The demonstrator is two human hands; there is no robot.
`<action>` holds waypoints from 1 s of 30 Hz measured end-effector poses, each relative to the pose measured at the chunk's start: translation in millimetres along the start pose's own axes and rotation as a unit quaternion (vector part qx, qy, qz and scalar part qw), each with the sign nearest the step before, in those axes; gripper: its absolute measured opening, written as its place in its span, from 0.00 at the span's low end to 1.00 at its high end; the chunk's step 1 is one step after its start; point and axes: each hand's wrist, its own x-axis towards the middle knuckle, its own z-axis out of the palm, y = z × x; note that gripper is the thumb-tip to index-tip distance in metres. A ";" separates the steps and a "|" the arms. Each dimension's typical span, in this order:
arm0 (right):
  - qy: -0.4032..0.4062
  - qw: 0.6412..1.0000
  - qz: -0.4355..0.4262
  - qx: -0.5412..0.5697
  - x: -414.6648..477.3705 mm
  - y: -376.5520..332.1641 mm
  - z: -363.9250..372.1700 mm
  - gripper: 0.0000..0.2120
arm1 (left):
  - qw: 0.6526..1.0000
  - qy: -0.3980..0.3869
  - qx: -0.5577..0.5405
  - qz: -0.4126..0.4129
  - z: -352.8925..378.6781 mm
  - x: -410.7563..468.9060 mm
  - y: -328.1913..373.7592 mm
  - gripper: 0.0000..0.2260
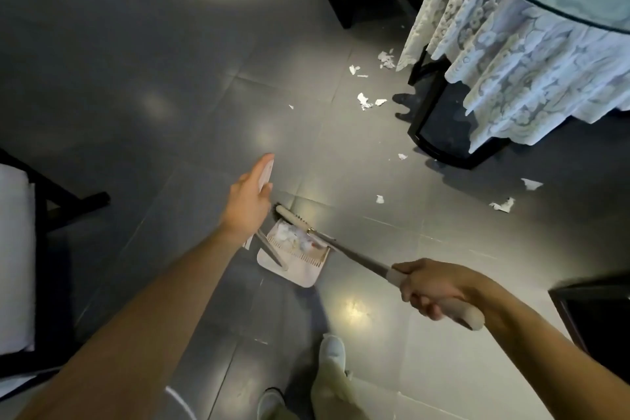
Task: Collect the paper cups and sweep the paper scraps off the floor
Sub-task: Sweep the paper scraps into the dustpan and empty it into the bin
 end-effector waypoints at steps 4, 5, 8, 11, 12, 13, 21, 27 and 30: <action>-0.013 0.992 -0.006 0.127 -27.6 -4.0 -0.5 0.23 | 1.000 0.007 -0.019 0.004 -14.4 -19.3 -15.2 0.21; -0.014 0.990 -0.012 0.138 -33.6 -5.3 3.0 0.23 | 1.000 0.006 -0.026 -0.004 -19.4 -27.1 -19.8 0.21; -0.004 0.989 -0.039 0.146 -45.5 -9.1 21.4 0.20 | 0.999 0.014 -0.044 -0.027 -36.4 -54.9 -32.3 0.21; 0.019 0.990 -0.067 0.123 -47.1 -17.3 48.7 0.17 | 0.998 0.027 -0.049 -0.037 -59.3 -88.8 -45.5 0.20; 0.029 0.991 -0.075 0.107 -45.2 -21.3 59.1 0.16 | 0.998 0.030 -0.049 -0.037 -67.7 -99.8 -51.3 0.20; 0.041 0.992 -0.082 0.088 -41.9 -25.9 69.6 0.13 | 0.998 0.034 -0.047 -0.035 -76.5 -110.3 -58.0 0.20; 0.156 0.961 -0.119 -0.196 14.7 -58.6 137.7 0.10 | 0.996 0.073 -0.028 -0.050 -139.5 -178.0 -130.9 0.21; 0.167 0.937 -0.096 -0.292 60.7 -75.5 178.3 0.08 | 0.995 0.067 -0.002 -0.070 -163.1 -176.9 -185.2 0.21; 0.130 0.936 -0.091 -0.314 68.5 -79.6 202.4 0.08 | 0.994 0.083 0.013 -0.063 -173.1 -163.8 -202.8 0.21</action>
